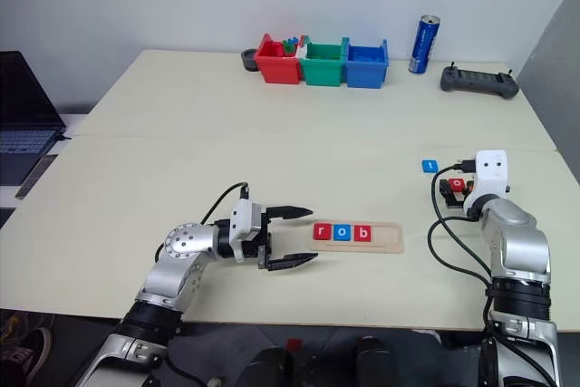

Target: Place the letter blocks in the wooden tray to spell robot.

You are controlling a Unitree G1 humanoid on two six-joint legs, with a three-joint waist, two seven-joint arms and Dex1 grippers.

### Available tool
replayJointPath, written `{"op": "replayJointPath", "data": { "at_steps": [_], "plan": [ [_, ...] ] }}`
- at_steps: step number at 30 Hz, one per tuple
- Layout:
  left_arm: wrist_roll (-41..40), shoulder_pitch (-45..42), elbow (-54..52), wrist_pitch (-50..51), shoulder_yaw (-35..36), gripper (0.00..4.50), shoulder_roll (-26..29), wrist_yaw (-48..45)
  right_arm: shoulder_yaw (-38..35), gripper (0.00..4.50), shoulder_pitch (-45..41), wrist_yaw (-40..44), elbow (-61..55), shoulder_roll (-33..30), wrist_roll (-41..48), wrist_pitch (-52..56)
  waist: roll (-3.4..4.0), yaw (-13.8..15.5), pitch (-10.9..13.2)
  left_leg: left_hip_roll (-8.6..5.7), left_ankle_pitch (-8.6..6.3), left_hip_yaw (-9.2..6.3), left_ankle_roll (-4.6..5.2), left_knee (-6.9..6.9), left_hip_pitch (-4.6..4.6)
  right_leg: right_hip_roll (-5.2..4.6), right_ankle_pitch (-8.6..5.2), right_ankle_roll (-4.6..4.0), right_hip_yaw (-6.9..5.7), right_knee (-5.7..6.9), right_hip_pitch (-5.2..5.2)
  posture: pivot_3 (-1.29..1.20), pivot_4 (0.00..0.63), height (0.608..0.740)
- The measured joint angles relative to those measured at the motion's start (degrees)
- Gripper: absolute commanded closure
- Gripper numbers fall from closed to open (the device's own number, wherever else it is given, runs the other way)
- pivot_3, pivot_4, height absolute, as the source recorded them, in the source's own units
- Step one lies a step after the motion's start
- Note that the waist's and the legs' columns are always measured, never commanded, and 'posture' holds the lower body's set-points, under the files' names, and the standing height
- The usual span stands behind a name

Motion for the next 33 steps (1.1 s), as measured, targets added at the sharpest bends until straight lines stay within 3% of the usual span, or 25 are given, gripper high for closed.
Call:
{"op": "replayJointPath", "data": {
  "at_steps": [12,16,22,27,33],
  "plan": [
    [0.0,0.6,-0.4,0.7,0.0,0.00,0.6,1.0,-0.6,0.02,-4.4,0.1,9.8,0.9,2.0,-2.4,0.00,-0.5,0.0,0.02,0.00,0.08,0.00,0.01,0.05,0.02,0.00,0.00,0.07,0.06,-0.02,0.00,0.150,0.740],
    [0.0,0.6,-0.5,0.9,0.0,0.00,0.9,1.0,-1.6,0.90,-5.4,-0.9,11.5,1.3,3.0,-3.1,0.00,-0.5,0.0,0.02,0.00,0.07,0.00,0.00,0.05,0.03,0.00,0.00,0.07,0.07,-0.02,0.00,0.150,0.740],
    [0.0,0.6,-0.7,1.1,0.0,0.00,1.2,1.0,-1.8,3.05,-5.4,-1.1,12.0,1.3,3.0,-3.7,0.00,-0.6,0.0,0.03,0.00,0.08,0.00,0.00,0.07,0.04,0.00,0.00,0.09,0.08,-0.02,0.00,0.150,0.740],
    [0.0,0.4,-1.2,1.2,0.0,0.00,1.4,0.9,-2.4,3.05,-3.8,-2.2,8.4,2.4,3.7,-1.7,0.01,-0.5,0.0,0.03,0.00,0.06,0.00,0.00,0.05,0.04,0.00,0.00,0.08,0.08,-0.02,0.00,0.150,0.740],
    [-0.1,0.1,-1.6,1.3,0.0,0.00,1.5,0.9,-2.5,3.05,6.5,-4.7,-13.5,2.7,6.7,12.6,0.04,-0.3,0.0,0.01,0.00,-0.01,0.00,0.02,-0.28,0.01,0.00,0.00,0.05,0.12,-0.34,0.00,0.150,0.740]
  ]
}}
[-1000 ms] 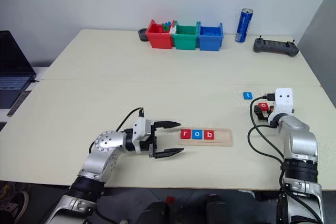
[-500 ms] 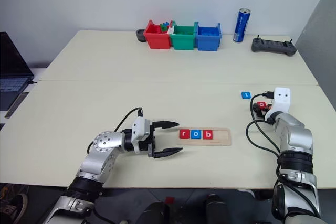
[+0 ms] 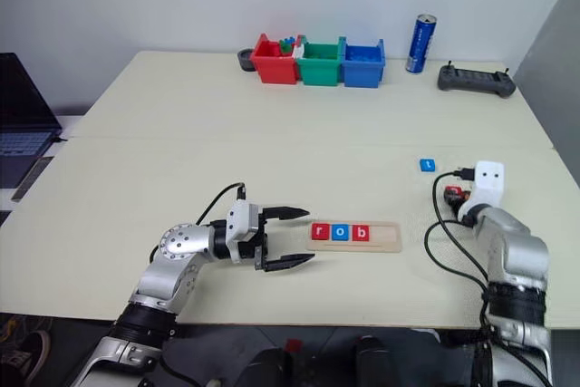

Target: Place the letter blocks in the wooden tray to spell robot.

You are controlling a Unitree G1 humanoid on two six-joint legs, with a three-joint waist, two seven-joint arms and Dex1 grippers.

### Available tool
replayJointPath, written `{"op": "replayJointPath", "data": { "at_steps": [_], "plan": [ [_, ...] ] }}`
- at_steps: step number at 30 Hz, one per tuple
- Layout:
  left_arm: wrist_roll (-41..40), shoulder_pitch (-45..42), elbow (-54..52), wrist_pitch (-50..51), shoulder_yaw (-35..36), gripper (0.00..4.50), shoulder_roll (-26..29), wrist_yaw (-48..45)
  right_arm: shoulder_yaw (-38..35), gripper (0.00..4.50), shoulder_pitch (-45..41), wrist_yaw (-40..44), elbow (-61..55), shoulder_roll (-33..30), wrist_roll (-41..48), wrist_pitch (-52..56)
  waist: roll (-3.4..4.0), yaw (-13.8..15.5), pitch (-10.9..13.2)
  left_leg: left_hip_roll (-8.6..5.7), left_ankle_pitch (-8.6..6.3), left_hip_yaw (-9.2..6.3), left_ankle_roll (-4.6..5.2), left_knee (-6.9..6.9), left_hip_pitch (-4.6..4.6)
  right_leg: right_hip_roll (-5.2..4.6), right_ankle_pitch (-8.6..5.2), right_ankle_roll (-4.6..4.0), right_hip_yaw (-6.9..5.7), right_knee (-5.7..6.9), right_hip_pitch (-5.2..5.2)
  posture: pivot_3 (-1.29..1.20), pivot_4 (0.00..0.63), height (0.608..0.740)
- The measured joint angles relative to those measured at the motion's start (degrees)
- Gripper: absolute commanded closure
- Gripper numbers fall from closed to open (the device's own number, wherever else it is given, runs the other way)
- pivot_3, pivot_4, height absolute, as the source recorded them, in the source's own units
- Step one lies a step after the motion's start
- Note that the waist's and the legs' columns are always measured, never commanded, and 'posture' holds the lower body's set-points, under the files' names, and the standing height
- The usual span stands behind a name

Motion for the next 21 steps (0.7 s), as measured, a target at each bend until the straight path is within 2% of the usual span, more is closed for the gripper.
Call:
{"op": "replayJointPath", "data": {
  "at_steps": [4,7,13,21],
  "plan": [
    [0.0,-0.1,0.0,0.0,0.0,0.00,-0.1,-0.1,-0.4,3.05,9.6,-2.4,-19.7,1.8,1.6,12.3,0.02,0.2,0.0,0.02,0.00,0.00,0.00,-0.01,-0.11,0.01,0.00,0.00,0.00,0.03,-0.15,0.00,0.150,0.740],
    [0.0,-0.6,0.2,0.0,0.0,0.00,-0.1,-0.2,-1.1,3.05,14.5,-3.8,-29.8,4.8,2.5,19.8,0.03,0.2,0.0,0.03,0.00,0.07,0.00,0.00,-0.10,0.02,0.00,0.00,0.05,0.04,-0.17,0.00,0.150,0.740],
    [0.0,-1.1,0.6,-0.1,0.0,0.00,-0.3,-1.1,-0.8,3.05,17.4,-6.3,-38.4,9.6,2.3,26.5,0.05,0.1,0.0,0.06,0.00,0.10,0.00,0.00,-0.07,0.06,-0.02,-0.01,0.06,0.03,-0.18,0.00,0.150,0.740],
    [0.1,-1.7,1.6,-0.2,0.0,0.00,-0.5,-1.3,0.8,0.20,16.2,-6.3,-38.0,9.3,1.7,27.1,0.03,0.1,0.0,0.04,0.00,0.10,0.00,0.00,-0.09,0.05,-0.02,-0.01,0.06,0.03,-0.19,0.00,0.150,0.740]
  ]
}}
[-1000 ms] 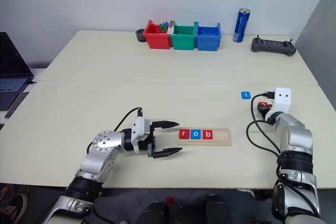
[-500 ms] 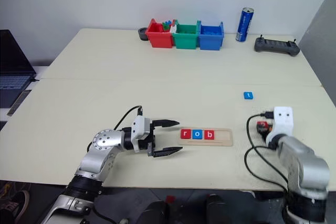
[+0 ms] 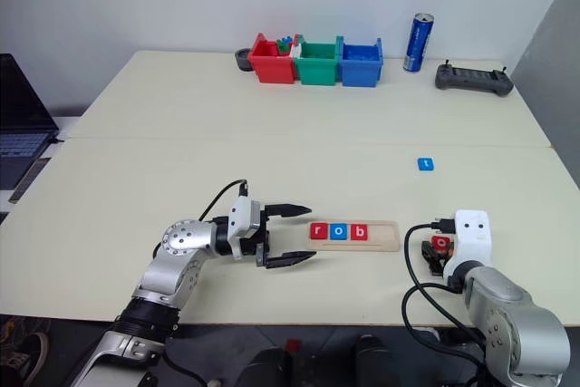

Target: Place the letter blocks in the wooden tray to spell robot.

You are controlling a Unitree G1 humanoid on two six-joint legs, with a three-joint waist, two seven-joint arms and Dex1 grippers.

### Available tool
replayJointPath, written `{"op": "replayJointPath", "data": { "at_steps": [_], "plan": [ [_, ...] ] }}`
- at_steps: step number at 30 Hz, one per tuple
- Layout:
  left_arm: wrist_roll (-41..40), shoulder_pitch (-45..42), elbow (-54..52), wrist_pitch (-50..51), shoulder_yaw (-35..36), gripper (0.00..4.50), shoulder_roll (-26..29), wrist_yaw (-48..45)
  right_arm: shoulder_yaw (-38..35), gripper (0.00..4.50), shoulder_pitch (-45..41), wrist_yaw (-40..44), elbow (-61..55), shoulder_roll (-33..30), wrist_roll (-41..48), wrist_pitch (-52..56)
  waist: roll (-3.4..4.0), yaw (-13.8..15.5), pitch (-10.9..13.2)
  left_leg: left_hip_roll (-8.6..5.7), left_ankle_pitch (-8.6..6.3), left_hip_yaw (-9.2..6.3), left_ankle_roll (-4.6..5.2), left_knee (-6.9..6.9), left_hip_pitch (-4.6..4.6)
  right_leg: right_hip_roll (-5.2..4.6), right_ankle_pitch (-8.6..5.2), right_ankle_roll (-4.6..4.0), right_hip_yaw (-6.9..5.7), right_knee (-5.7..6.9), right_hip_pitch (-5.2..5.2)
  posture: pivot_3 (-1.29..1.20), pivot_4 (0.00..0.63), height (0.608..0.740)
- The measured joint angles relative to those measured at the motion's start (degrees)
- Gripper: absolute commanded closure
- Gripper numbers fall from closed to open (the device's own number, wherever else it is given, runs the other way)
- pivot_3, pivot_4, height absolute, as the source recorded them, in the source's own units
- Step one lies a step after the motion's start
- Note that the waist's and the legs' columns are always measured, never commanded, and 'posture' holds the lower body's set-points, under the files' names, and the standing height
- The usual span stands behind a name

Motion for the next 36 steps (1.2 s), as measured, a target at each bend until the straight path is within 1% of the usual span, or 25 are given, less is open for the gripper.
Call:
{"op": "replayJointPath", "data": {
  "at_steps": [1,5,7,9,10,12,13,15,17,18,19,21,23,28,32,36],
  "plan": [
    [0.0,0.0,0.0,0.0,0.0,0.00,0.0,0.0,0.1,0.02,-0.4,-0.1,0.3,-0.5,-0.3,0.0,0.00,0.0,0.0,0.00,0.00,0.00,0.00,0.00,-0.01,0.00,0.00,0.00,0.00,0.00,0.00,0.00,0.150,0.740],
    [0.0,0.0,0.0,-0.1,0.0,0.00,0.0,0.0,1.7,0.02,-3.1,-0.8,1.1,-3.7,-2.0,-1.0,0.00,-0.1,0.0,0.01,0.00,0.04,0.00,-0.01,-0.02,0.01,0.00,0.00,0.04,0.03,-0.08,0.00,0.150,0.740],
    [0.0,0.0,0.0,-0.2,0.0,0.00,0.0,0.0,4.5,0.02,-5.1,0.8,2.3,-8.4,-2.4,-3.7,0.01,-0.2,0.0,0.00,0.00,0.11,0.00,-0.01,-0.04,0.00,0.00,0.00,0.09,0.03,-0.13,0.00,0.150,0.740],
    [0.1,0.0,0.2,-0.3,0.0,0.00,0.0,0.0,7.1,0.02,-7.3,5.0,4.5,-15.1,-2.1,-7.9,0.00,-0.1,0.0,-0.01,0.00,0.13,0.00,0.00,-0.05,-0.02,0.00,0.00,0.10,0.00,-0.12,0.00,0.150,0.740],
    [0.1,-0.1,0.4,-0.4,0.0,0.00,-0.1,0.0,8.0,0.02,-8.0,7.8,5.9,-18.4,-2.0,-10.7,-0.01,-0.1,0.0,0.00,0.00,0.11,0.00,0.00,-0.06,-0.02,0.00,0.00,0.07,-0.02,-0.11,0.00,0.150,0.740],
    [0.1,-0.6,1.2,-0.7,0.0,0.00,-0.3,-0.1,10.8,0.02,-7.8,17.0,10.1,-27.4,-1.5,-20.3,-0.02,-0.1,0.0,-0.03,0.00,0.15,0.01,-0.01,-0.08,-0.04,0.00,0.01,0.09,-0.04,-0.12,0.00,0.150,0.740],
    [0.1,-0.8,1.5,-0.9,0.0,0.00,-0.3,-0.1,11.1,0.02,-7.6,20.9,11.5,-29.9,-1.3,-24.2,-0.05,0.0,0.0,-0.03,0.00,0.12,0.01,-0.02,-0.09,-0.04,0.00,0.01,0.06,-0.06,-0.10,0.00,0.150,0.740],
    [0.2,-1.5,2.3,-1.4,-0.1,0.00,-0.6,-0.3,11.2,0.02,-4.8,33.4,15.2,-36.3,-0.1,-37.2,-0.07,0.2,0.1,-0.03,-0.01,0.10,0.01,-0.02,-0.12,-0.04,0.00,0.02,0.03,-0.09,-0.08,0.00,0.150,0.740],
    [0.2,-1.7,2.8,-1.8,-0.1,0.00,-0.7,-0.6,11.3,0.02,-1.4,44.4,20.1,-40.8,1.2,-47.1,-0.13,0.3,0.1,-0.05,-0.02,0.13,0.02,0.00,-0.13,-0.06,0.00,0.03,0.03,-0.13,-0.07,0.00,0.150,0.740],
    [0.2,-1.7,2.9,-2.0,-0.1,0.00,-0.8,-0.7,11.3,0.02,-0.5,48.4,22.6,-42.1,1.4,-50.6,-0.13,0.3,0.1,-0.06,-0.02,0.15,0.03,0.01,-0.12,-0.08,0.01,0.03,0.06,-0.13,-0.07,0.00,0.150,0.740],
    [0.2,-1.7,3.1,-2.4,-0.1,0.00,-1.0,-0.9,11.3,0.02,-0.2,52.5,26.1,-43.1,1.4,-54.5,-0.15,0.3,0.1,-0.06,-0.02,0.17,0.03,0.03,-0.12,-0.09,0.02,0.04,0.07,-0.12,-0.06,0.00,0.150,0.740],
    [0.2,-1.7,3.5,-2.6,-0.2,0.00,-1.4,-1.0,11.8,0.02,-0.6,58.1,32.5,-44.2,1.2,-61.0,-0.15,0.2,0.1,-0.03,-0.02,0.23,0.03,0.05,-0.04,-0.09,0.03,0.04,0.11,-0.06,-0.07,0.00,0.150,0.740],
    [0.3,-1.8,3.9,-2.7,-0.5,0.00,-1.6,-1.1,13.0,0.02,-1.8,61.2,37.0,-44.7,0.4,-65.4,-0.15,-0.1,0.1,0.01,-0.01,0.25,0.03,0.04,0.03,-0.06,0.03,0.03,0.12,0.00,-0.07,0.00,0.150,0.740],
    [0.4,-1.8,4.4,-3.5,-0.5,0.00,-1.7,-1.1,17.1,0.02,-6.1,65.4,45.4,-44.7,-2.7,-71.8,-0.14,-0.2,0.1,0.00,-0.01,0.25,0.02,0.06,0.03,-0.06,0.03,0.03,0.14,0.02,-0.07,0.00,0.150,0.740],
    [0.4,-1.8,4.5,-3.9,-0.5,0.00,-1.6,-1.1,19.6,0.02,-9.0,66.5,47.7,-43.3,-3.7,-73.4,-0.14,-0.1,0.1,-0.02,-0.01,0.22,0.02,0.06,0.02,-0.08,0.03,0.03,0.13,0.02,-0.07,0.00,0.150,0.740],
    [0.4,-1.8,4.5,-3.9,-0.5,0.00,-1.5,-1.2,20.8,0.02,-9.7,67.1,50.1,-43.1,-4.5,-74.1,-0.14,0.2,0.1,-0.03,-0.01,0.23,0.01,0.06,0.01,-0.09,0.03,0.03,0.13,0.01,-0.07,0.00,0.150,0.740]
  ]
}}
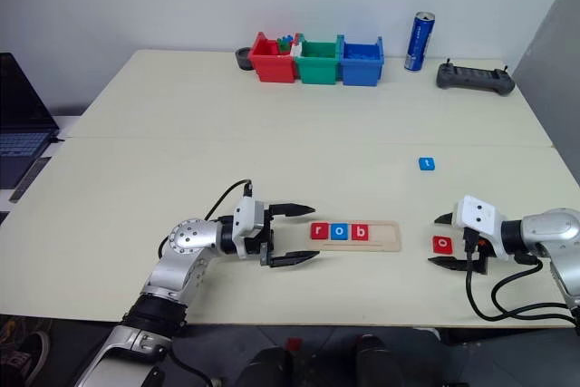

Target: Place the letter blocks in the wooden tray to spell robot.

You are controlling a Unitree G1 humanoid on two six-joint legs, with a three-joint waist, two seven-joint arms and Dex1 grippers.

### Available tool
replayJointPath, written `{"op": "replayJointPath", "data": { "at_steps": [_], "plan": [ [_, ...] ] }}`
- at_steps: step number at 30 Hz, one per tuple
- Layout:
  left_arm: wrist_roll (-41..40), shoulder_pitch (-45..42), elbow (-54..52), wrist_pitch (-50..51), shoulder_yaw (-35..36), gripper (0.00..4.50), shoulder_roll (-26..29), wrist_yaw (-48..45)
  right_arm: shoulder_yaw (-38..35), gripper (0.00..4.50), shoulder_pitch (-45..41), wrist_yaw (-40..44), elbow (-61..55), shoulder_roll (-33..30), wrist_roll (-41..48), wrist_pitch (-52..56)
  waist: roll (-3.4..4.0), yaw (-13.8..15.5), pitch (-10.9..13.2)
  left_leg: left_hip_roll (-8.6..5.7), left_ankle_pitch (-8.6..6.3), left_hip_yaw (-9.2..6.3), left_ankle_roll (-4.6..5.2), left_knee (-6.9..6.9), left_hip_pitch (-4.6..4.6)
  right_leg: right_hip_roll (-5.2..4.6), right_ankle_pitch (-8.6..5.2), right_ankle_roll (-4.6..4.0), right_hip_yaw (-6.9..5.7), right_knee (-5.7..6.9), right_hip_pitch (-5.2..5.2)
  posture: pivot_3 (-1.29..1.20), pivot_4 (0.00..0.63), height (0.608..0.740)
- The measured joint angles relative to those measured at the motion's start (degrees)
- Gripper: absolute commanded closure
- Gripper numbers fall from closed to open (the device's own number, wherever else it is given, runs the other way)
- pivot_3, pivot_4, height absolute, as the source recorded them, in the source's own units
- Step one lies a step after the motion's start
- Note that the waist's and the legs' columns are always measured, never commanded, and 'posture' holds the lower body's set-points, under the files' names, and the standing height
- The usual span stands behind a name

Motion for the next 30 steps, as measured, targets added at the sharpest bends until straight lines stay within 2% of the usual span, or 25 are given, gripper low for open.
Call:
{"op": "replayJointPath", "data": {
  "at_steps": [1,4,10,11,17,23,30],
  "plan": [
    [0.0,0.0,0.0,0.0,0.0,0.00,0.0,0.0,0.2,0.02,-0.3,0.3,0.6,0.0,-0.3,-0.1,0.00,0.0,0.0,0.00,0.00,0.01,0.00,0.00,0.01,0.00,0.00,0.00,0.00,0.00,0.00,0.00,0.150,0.740],
    [0.0,0.0,0.0,0.1,0.0,0.00,0.1,0.0,1.0,0.59,-0.7,0.6,2.1,0.1,-1.0,-0.4,0.01,0.0,0.0,0.01,0.00,0.00,0.00,0.00,0.01,0.00,0.00,0.00,-0.01,0.02,0.00,0.00,0.150,0.740],
    [0.0,0.2,-0.5,0.3,0.0,0.00,0.5,0.0,1.1,2.84,-1.1,1.3,3.9,0.1,-1.9,-2.1,0.01,0.0,0.0,0.01,0.00,0.00,0.00,0.00,0.01,0.00,0.00,0.00,0.00,0.03,0.00,0.00,0.150,0.740],
    [0.0,0.2,-0.5,0.3,0.0,0.00,0.6,0.0,1.1,3.06,-1.3,1.4,4.2,0.1,-2.1,-2.5,0.01,0.0,0.0,0.01,0.00,0.01,0.00,0.01,0.01,0.00,0.00,0.00,0.00,0.03,0.00,0.00,0.150,0.740],
    [0.0,0.2,-0.8,0.7,0.0,0.00,0.8,0.0,1.1,3.05,-2.9,1.2,4.7,1.4,-2.0,-1.6,0.02,-0.1,0.0,0.01,0.00,0.00,0.00,0.01,0.02,0.00,0.01,-0.01,0.00,0.06,0.00,0.00,0.150,0.740],
    [0.0,0.2,-1.3,1.4,0.0,0.00,1.1,0.1,1.1,3.05,-6.1,-1.4,-5.7,5.7,1.3,6.7,0.02,-0.2,0.0,0.01,0.00,-0.05,0.00,0.02,-0.01,0.01,0.01,-0.01,-0.03,0.08,-0.02,0.00,0.150,0.740],
    [-0.1,0.1,-1.6,1.5,0.0,0.00,1.1,0.1,4.7,3.05,-8.1,-3.4,-9.3,9.6,0.2,9.4,0.02,0.1,0.0,-0.01,0.00,-0.06,-0.01,0.03,-0.03,-0.01,0.01,-0.01,-0.04,0.06,-0.02,0.00,0.150,0.740]
  ]
}}
